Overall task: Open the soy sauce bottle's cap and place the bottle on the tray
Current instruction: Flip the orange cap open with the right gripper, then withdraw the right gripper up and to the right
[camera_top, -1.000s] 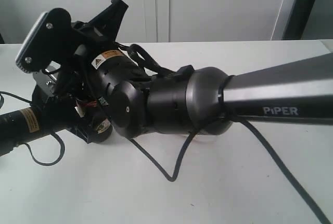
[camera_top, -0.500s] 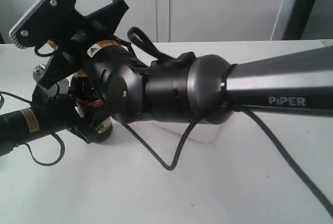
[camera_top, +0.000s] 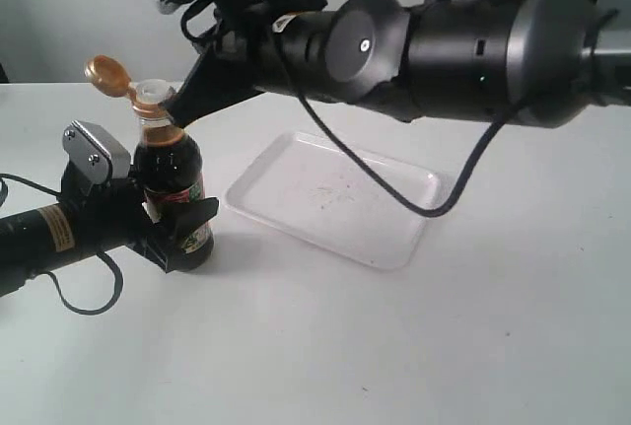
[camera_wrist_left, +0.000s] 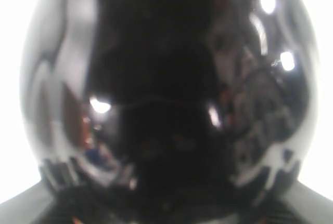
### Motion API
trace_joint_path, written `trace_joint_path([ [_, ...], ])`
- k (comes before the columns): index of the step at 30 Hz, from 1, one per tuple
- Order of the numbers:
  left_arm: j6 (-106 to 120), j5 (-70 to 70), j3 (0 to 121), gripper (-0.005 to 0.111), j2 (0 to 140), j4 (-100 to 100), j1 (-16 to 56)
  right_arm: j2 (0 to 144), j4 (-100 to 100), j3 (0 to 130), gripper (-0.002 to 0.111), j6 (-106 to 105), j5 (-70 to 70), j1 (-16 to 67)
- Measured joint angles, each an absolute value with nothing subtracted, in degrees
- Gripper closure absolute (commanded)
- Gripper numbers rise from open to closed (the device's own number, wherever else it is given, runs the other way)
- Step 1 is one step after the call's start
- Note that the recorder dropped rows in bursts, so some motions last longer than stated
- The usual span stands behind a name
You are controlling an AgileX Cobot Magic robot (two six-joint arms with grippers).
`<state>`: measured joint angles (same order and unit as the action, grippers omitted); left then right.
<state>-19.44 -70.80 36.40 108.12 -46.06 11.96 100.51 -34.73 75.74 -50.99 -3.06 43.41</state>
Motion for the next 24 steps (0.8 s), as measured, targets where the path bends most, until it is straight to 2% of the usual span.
trace_joint_path([
  [7,-19.4,-70.8,36.4,0.107,108.1,-46.2,12.0,97.6,-33.8,75.7,0.108,-53.5,22.4,37.2],
  [11,-19.4,-70.8,36.4,0.107,108.1,-46.2,12.0,97.6,-25.3,75.7,0.108,-49.5,34.5,35.4],
  [16,-19.4,-70.8,36.4,0.107,108.1,-46.2,12.0,97.6,-13.9,75.7,0.108,-36.9,37.8,32.9],
  [24,-19.4,-70.8,36.4,0.107,108.1,-46.2,12.0,97.6,-10.5,75.7,0.108,-26.4,40.7,25.8],
])
